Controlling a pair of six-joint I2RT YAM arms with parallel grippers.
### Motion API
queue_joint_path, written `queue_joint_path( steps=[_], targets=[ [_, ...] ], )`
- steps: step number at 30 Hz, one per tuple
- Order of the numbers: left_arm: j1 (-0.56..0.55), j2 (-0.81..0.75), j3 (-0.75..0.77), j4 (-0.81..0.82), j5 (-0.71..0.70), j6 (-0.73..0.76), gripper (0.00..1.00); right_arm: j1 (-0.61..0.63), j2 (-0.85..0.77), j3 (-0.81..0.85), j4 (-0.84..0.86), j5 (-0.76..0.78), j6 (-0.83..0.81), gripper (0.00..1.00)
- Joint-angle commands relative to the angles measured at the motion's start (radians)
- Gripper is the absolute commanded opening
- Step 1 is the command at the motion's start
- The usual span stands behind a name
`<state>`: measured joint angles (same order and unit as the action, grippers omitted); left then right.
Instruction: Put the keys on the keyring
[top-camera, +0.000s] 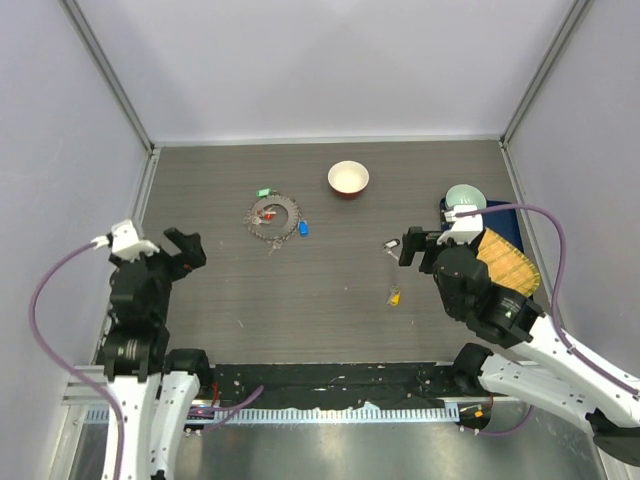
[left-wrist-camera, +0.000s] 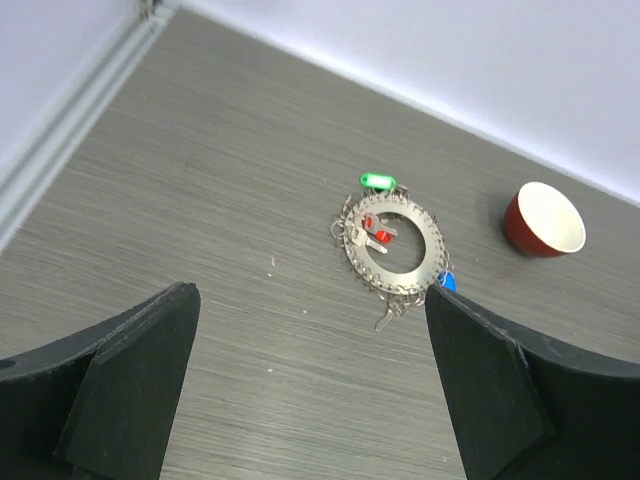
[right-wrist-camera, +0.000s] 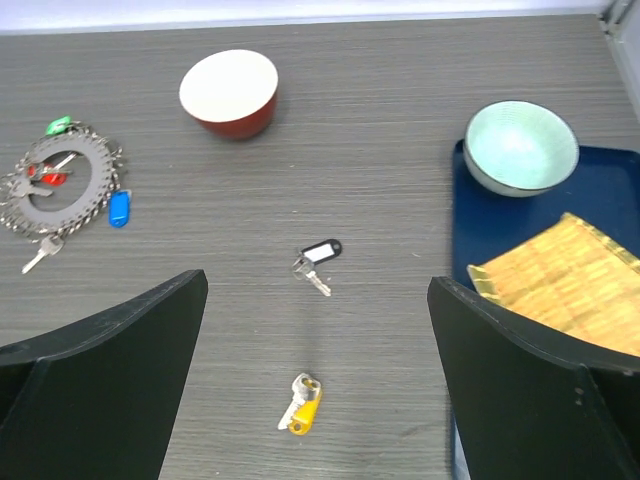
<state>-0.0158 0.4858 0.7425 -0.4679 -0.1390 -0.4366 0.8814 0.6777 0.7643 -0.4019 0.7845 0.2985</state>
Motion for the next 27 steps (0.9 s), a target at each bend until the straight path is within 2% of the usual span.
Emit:
queue_joint_path(
  steps=[1, 5, 10, 18, 27],
  targets=[
    [-0.042, -0.168, -0.015, -0.113, -0.075, 0.110, 1.00, -0.004, -0.033, 0.072, -0.086, 0.146, 0.030, 1.00],
    [-0.073, -0.291, -0.038, -0.166, -0.134, 0.113, 1.00, -0.004, -0.099, 0.070, -0.112, 0.252, 0.013, 1.00],
    [-0.107, -0.427, -0.066, -0.156, -0.162, 0.108, 1.00, -0.004, -0.165, 0.058, -0.114, 0.340, -0.013, 1.00],
    [-0.122, -0.441, -0.060, -0.173, -0.177, 0.107, 1.00, -0.004, -0.242, 0.006, -0.120, 0.384, 0.002, 1.00],
    [-0.122, -0.454, -0.060, -0.173, -0.180, 0.107, 1.00, -0.002, -0.233, 0.009, -0.129, 0.372, -0.013, 1.00]
  ],
)
